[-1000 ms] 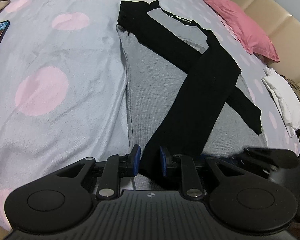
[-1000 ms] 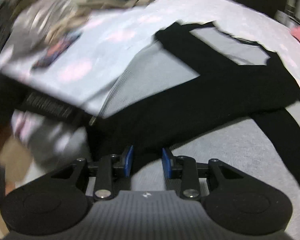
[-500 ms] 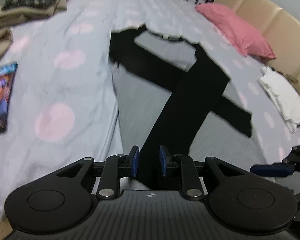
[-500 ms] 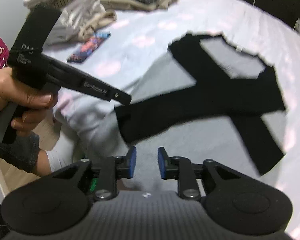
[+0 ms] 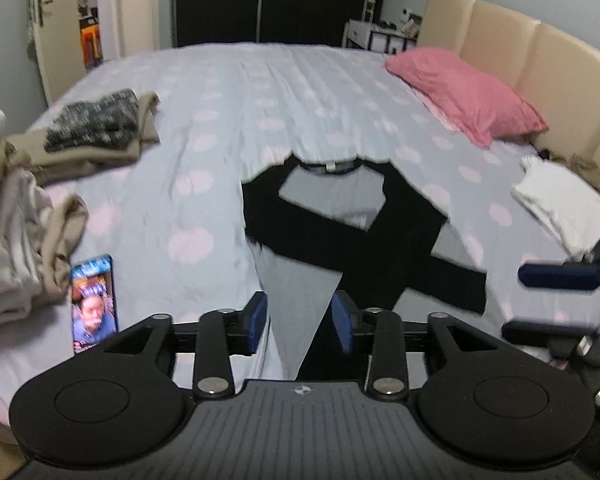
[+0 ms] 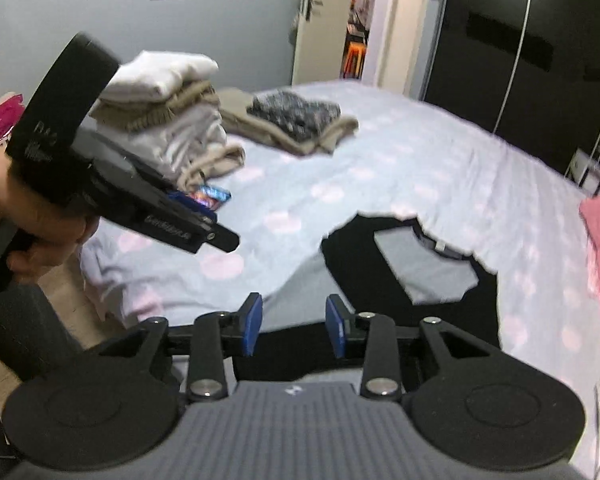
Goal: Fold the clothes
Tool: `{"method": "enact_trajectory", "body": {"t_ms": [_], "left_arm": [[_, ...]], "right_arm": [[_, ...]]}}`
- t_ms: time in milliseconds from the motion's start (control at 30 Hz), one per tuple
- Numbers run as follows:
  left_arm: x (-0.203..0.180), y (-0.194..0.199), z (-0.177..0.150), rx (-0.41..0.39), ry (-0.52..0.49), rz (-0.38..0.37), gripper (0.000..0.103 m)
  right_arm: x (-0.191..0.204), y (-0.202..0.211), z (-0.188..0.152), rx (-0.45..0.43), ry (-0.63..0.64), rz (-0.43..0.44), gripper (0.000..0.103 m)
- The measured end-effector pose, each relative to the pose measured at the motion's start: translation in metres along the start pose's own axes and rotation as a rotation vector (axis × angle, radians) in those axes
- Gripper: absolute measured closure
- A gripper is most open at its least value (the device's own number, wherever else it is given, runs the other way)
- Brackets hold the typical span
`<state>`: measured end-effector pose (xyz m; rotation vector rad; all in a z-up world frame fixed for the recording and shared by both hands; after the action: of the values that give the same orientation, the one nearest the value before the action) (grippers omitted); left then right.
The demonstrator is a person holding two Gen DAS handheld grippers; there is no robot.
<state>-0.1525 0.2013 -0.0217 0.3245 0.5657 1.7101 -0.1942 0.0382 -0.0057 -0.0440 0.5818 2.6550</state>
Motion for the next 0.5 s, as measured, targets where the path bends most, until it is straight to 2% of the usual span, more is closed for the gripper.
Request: {"method": "enact_trajectory", "body": {"t_ms": [200,333,500], "left_arm": [[-0.035,0.027,0.048,-0.045,-0.058,-0.034,0.061],[-0.061,0.042,0.076,-0.069,-0.107,-0.08,0.05],[-0.069,0.039,0.096,-0.065,-0.139,-0.128,0.049]], "right_arm": [[-0.015,0.029,0.021,-0.045,0.019,-0.05,0.063],[-0.037,0.043,0.029,-0.057,0.009,-0.11,0.063],[-0.057,0.054,0.041,-0.053,0.019,-0.168,0.063]]}}
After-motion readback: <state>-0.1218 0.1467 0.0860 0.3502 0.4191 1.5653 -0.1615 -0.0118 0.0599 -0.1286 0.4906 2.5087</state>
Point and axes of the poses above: each gripper's, at about its wrist camera, not at the fingertips, and y roughly against the way its jaws point, x to its left, z to its top, the point moved 9 cm from there along -y, roughly the way its jaws point, and after that the axes turned 15 degrees about -x, right-handed, at the moved point
